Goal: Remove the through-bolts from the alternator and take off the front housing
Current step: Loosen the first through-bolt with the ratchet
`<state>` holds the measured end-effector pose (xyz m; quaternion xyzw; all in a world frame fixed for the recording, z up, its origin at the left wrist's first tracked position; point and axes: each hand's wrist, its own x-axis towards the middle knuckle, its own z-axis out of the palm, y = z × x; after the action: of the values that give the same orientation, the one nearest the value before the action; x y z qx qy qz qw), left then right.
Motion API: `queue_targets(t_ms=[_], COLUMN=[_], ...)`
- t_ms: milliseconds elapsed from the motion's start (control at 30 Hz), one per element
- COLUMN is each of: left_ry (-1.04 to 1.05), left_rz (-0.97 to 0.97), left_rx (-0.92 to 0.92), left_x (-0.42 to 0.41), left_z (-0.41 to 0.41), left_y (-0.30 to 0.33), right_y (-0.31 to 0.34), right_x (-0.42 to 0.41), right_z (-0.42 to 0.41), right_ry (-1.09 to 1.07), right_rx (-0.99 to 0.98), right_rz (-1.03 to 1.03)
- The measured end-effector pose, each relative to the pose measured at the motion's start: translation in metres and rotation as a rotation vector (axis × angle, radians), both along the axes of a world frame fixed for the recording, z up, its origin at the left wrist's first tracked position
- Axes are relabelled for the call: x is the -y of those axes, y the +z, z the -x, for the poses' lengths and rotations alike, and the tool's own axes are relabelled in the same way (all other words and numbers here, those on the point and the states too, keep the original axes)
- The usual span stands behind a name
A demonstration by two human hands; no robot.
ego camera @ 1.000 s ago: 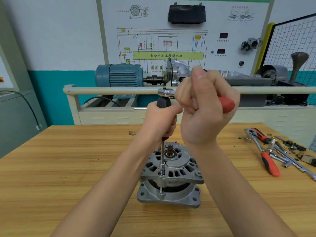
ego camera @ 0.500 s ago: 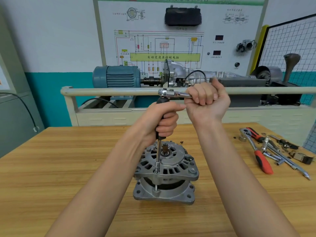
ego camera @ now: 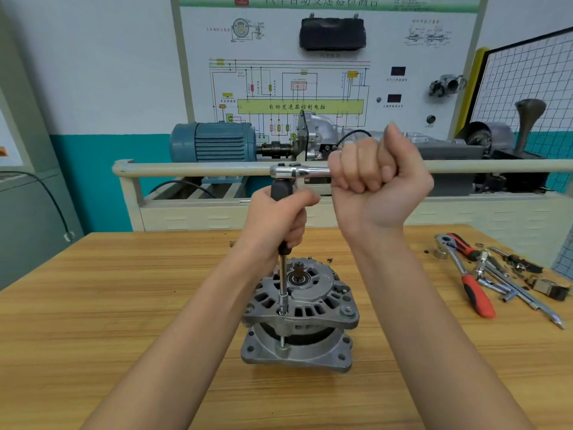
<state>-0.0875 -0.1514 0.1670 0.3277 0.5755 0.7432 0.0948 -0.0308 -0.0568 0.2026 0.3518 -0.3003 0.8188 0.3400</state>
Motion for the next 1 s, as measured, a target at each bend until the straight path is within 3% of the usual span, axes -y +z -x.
queue_targets(t_ms=[133, 200, 333, 533, 600, 733, 900, 1000], left_ry=[-0.343, -0.43, -0.319, 0.049, 0.117, 0.028, -0.373, -0.569], left_rz=[0.018, 0.031, 0.016, -0.021, -0.027, 0.0, 0.034, 0.075], left_rx=[0.029, 0.059, 0.085, 0.08, 0.064, 0.0, 0.026, 0.12], left_x=[0.009, 0.01, 0.007, -0.005, -0.007, 0.001, 0.014, 0.013], left_z=[0.005, 0.007, 0.008, 0.004, 0.004, 0.008, 0.014, 0.014], left_y=[0.006, 0.007, 0.004, 0.004, 0.002, 0.0, 0.007, 0.01], right_y=[-0.001, -0.003, -0.005, -0.006, -0.006, 0.001, 0.0, -0.005], right_x=[-0.019, -0.02, -0.013, 0.025, 0.031, 0.009, -0.017, -0.02], right_z=[0.023, 0.029, 0.017, 0.002, 0.004, 0.006, 0.03, 0.037], right_ry=[0.492, 0.567, 0.394, -0.265, -0.352, -0.07, 0.49, 0.581], right_rx=[0.195, 0.195, 0.14, -0.083, -0.126, -0.054, 0.21, 0.207], right_rz=[0.378, 0.447, 0.337, -0.064, -0.114, -0.082, 0.329, 0.435])
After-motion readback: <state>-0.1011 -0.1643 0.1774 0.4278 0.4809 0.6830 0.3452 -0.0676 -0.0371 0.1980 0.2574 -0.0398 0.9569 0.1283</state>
